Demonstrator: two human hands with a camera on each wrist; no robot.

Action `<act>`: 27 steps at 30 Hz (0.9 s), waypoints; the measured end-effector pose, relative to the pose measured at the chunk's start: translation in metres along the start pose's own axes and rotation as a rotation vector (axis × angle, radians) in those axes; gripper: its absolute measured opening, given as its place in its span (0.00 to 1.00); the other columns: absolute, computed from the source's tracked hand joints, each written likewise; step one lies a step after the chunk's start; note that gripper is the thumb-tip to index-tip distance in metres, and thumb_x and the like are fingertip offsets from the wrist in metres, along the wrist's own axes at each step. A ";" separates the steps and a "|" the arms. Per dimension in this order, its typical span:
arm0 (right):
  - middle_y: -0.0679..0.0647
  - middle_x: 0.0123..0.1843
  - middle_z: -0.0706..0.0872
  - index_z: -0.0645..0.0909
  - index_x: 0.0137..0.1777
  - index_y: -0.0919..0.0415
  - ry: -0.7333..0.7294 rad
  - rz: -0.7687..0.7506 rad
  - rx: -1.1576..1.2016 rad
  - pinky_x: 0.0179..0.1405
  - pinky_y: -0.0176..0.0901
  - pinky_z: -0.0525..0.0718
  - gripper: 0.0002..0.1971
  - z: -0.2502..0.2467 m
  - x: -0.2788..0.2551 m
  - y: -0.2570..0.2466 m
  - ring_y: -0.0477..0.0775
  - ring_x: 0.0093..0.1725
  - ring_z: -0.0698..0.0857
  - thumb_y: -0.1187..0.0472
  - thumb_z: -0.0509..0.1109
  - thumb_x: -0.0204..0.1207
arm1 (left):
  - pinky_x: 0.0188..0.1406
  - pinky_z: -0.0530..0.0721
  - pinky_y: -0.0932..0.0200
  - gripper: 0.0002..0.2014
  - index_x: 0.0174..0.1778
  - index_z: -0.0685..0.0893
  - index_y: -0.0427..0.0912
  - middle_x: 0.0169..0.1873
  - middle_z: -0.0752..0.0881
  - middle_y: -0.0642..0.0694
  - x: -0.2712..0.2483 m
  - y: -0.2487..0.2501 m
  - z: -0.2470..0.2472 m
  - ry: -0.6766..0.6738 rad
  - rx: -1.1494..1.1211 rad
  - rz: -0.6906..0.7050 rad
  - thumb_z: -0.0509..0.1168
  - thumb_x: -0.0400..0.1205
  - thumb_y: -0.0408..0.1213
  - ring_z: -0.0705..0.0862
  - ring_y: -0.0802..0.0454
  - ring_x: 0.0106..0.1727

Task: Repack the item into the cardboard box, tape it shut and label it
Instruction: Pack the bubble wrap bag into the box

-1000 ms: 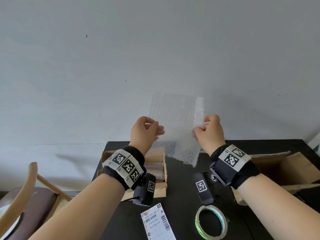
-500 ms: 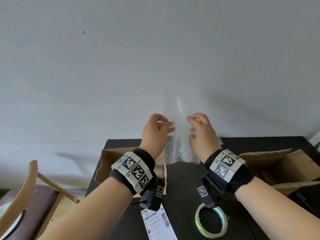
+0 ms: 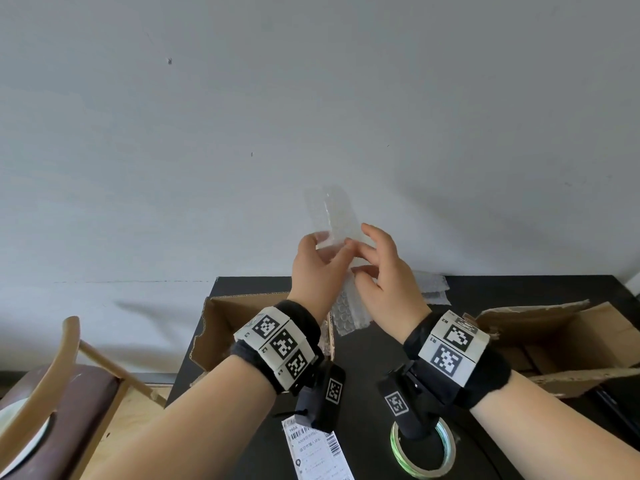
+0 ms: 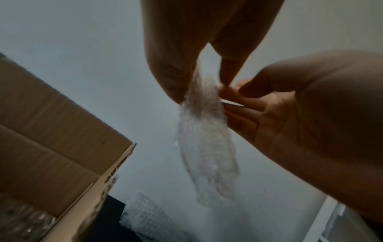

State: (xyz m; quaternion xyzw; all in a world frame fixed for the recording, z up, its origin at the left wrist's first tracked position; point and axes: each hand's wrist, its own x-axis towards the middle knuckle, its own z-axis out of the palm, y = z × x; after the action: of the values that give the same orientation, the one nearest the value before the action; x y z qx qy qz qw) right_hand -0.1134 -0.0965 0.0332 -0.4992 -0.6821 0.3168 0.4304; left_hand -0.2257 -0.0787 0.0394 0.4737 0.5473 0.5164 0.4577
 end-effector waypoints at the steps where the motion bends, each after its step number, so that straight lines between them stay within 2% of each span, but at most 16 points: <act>1: 0.48 0.70 0.78 0.61 0.77 0.58 0.020 -0.016 0.013 0.55 0.19 0.75 0.27 -0.001 0.000 0.000 0.43 0.62 0.80 0.72 0.60 0.79 | 0.59 0.85 0.47 0.16 0.64 0.70 0.45 0.53 0.87 0.45 0.001 0.001 -0.002 0.004 -0.048 -0.024 0.65 0.82 0.36 0.87 0.52 0.56; 4: 0.49 0.68 0.78 0.71 0.71 0.58 0.068 -0.015 -0.111 0.63 0.30 0.71 0.22 0.000 0.001 0.005 0.49 0.68 0.77 0.64 0.68 0.77 | 0.57 0.86 0.51 0.15 0.66 0.70 0.40 0.55 0.86 0.43 0.003 0.005 -0.012 -0.007 -0.205 -0.081 0.54 0.85 0.24 0.86 0.51 0.58; 7: 0.55 0.70 0.74 0.77 0.67 0.59 0.070 -0.027 -0.327 0.70 0.38 0.63 0.25 0.012 -0.001 0.006 0.55 0.74 0.68 0.52 0.74 0.72 | 0.59 0.84 0.52 0.15 0.64 0.70 0.41 0.59 0.84 0.41 0.000 0.009 -0.021 0.000 -0.293 -0.106 0.49 0.85 0.23 0.84 0.48 0.61; 9: 0.58 0.67 0.73 0.81 0.63 0.59 0.103 -0.082 -0.466 0.69 0.48 0.66 0.30 0.024 -0.006 -0.001 0.60 0.71 0.67 0.43 0.77 0.64 | 0.60 0.83 0.54 0.15 0.66 0.70 0.41 0.60 0.84 0.42 -0.005 0.011 -0.029 0.000 -0.344 -0.127 0.51 0.85 0.24 0.83 0.49 0.63; 12: 0.57 0.58 0.76 0.80 0.62 0.60 0.046 -0.206 -0.631 0.60 0.50 0.72 0.37 0.042 -0.010 -0.014 0.60 0.61 0.72 0.36 0.74 0.58 | 0.61 0.79 0.56 0.14 0.66 0.73 0.44 0.60 0.86 0.48 -0.012 0.013 -0.045 -0.022 -0.283 -0.130 0.57 0.85 0.31 0.82 0.54 0.64; 15: 0.57 0.55 0.79 0.81 0.60 0.63 0.041 -0.255 -0.669 0.56 0.50 0.80 0.32 0.056 -0.007 -0.023 0.61 0.56 0.76 0.42 0.77 0.60 | 0.62 0.77 0.57 0.15 0.68 0.75 0.44 0.59 0.87 0.52 -0.019 0.013 -0.066 -0.021 -0.227 -0.140 0.55 0.86 0.33 0.83 0.58 0.63; 17: 0.58 0.53 0.82 0.82 0.57 0.65 0.065 -0.265 -0.643 0.52 0.54 0.83 0.28 0.067 -0.004 -0.027 0.62 0.55 0.79 0.46 0.77 0.63 | 0.62 0.79 0.53 0.14 0.67 0.76 0.43 0.57 0.88 0.48 -0.023 0.010 -0.081 0.017 -0.240 -0.166 0.54 0.87 0.33 0.84 0.53 0.62; 20: 0.57 0.57 0.83 0.79 0.63 0.64 0.019 -0.246 -0.593 0.55 0.49 0.80 0.31 0.082 -0.002 -0.038 0.60 0.58 0.80 0.43 0.74 0.67 | 0.62 0.81 0.50 0.11 0.62 0.76 0.42 0.57 0.87 0.42 -0.030 0.009 -0.100 0.026 -0.305 -0.211 0.52 0.88 0.32 0.86 0.48 0.60; 22: 0.58 0.62 0.81 0.76 0.68 0.64 -0.063 -0.228 -0.578 0.59 0.50 0.79 0.24 0.089 -0.002 -0.042 0.60 0.63 0.78 0.54 0.71 0.74 | 0.56 0.85 0.56 0.09 0.58 0.77 0.41 0.53 0.87 0.42 -0.035 0.006 -0.110 0.027 -0.253 -0.213 0.53 0.87 0.31 0.87 0.50 0.53; 24: 0.58 0.61 0.84 0.79 0.65 0.63 -0.119 -0.248 -0.541 0.59 0.53 0.80 0.17 0.094 -0.004 -0.045 0.61 0.63 0.79 0.67 0.64 0.76 | 0.46 0.86 0.67 0.06 0.54 0.77 0.39 0.47 0.86 0.43 -0.038 0.003 -0.118 0.059 -0.135 -0.205 0.55 0.86 0.31 0.87 0.54 0.46; 25: 0.58 0.58 0.86 0.82 0.62 0.62 -0.133 -0.259 -0.536 0.57 0.55 0.81 0.16 0.095 -0.005 -0.045 0.61 0.61 0.81 0.70 0.62 0.76 | 0.47 0.86 0.65 0.04 0.52 0.77 0.39 0.45 0.84 0.43 -0.038 0.000 -0.123 0.085 -0.047 -0.205 0.57 0.85 0.33 0.86 0.54 0.45; 27: 0.58 0.56 0.87 0.84 0.60 0.61 -0.193 -0.269 -0.601 0.55 0.55 0.82 0.17 0.099 -0.008 -0.039 0.61 0.59 0.82 0.72 0.59 0.77 | 0.58 0.84 0.50 0.04 0.47 0.76 0.42 0.45 0.80 0.43 -0.036 -0.007 -0.133 0.172 0.143 -0.195 0.62 0.83 0.39 0.83 0.49 0.47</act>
State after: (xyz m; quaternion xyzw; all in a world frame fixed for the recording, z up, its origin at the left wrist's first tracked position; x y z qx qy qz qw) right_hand -0.2175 -0.1165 0.0227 -0.4769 -0.8423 0.0877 0.2354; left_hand -0.3528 -0.1320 0.0392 0.4034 0.6633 0.4680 0.4222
